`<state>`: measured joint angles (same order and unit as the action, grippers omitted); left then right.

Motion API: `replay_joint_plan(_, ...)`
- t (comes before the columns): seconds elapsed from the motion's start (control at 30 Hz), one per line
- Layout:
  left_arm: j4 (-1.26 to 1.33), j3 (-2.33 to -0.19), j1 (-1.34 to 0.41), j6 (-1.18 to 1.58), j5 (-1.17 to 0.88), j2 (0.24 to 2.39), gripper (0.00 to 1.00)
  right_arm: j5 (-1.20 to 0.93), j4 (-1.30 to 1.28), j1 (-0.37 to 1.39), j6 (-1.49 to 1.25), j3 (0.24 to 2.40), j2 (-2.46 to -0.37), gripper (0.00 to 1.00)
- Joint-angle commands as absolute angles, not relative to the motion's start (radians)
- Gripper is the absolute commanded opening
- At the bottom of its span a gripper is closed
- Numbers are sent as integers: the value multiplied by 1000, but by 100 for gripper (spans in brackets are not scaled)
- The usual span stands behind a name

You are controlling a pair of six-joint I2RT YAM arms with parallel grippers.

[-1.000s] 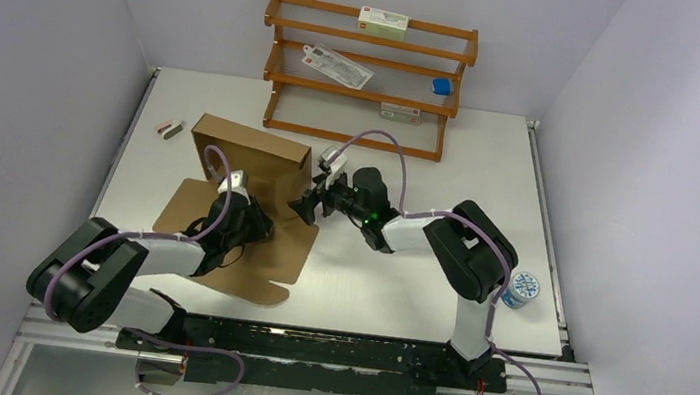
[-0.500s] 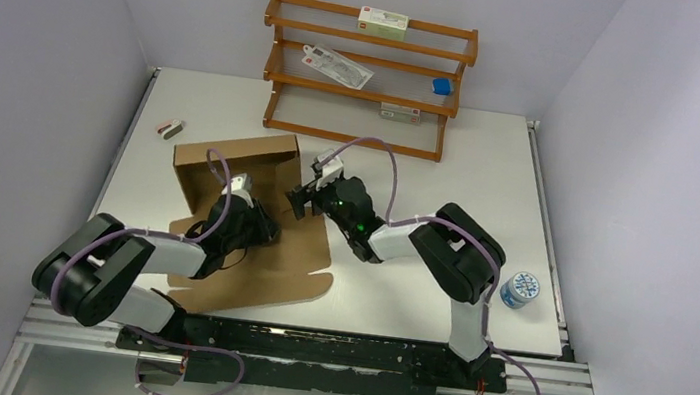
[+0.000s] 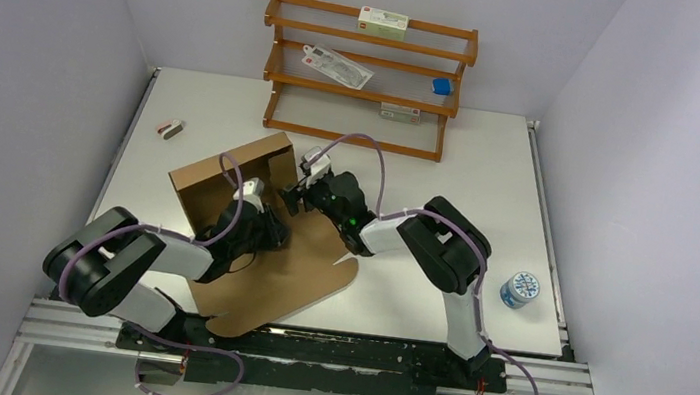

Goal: Fold the paper box

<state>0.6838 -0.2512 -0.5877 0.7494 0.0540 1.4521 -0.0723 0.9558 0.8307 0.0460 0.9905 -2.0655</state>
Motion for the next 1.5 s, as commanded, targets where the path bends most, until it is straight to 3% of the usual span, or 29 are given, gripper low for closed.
replay_joint_plan(0.0,520,-212,-650,772,-2,1463,26,-71,960,835,77,1033,-2099,77)
replay_joint_plan(0.13,502,-210,-677,778,32,1440,26,-46,968,833,83,1024,-2094,61)
replay_joint_plan(0.47,377,-238,-719,766,40,1314,29,15,952,833,132,895,-1981,39)
replay_joint_plan(0.73,47,-362,-730,715,37,988,45,53,936,833,160,791,-1882,26)
replay_joint_plan(1.03,-300,-711,-733,568,10,858,59,5,912,833,174,737,-1847,23)
replay_joint_plan(1.47,-500,-1115,-700,382,221,996,78,-75,887,833,174,689,-1808,22)
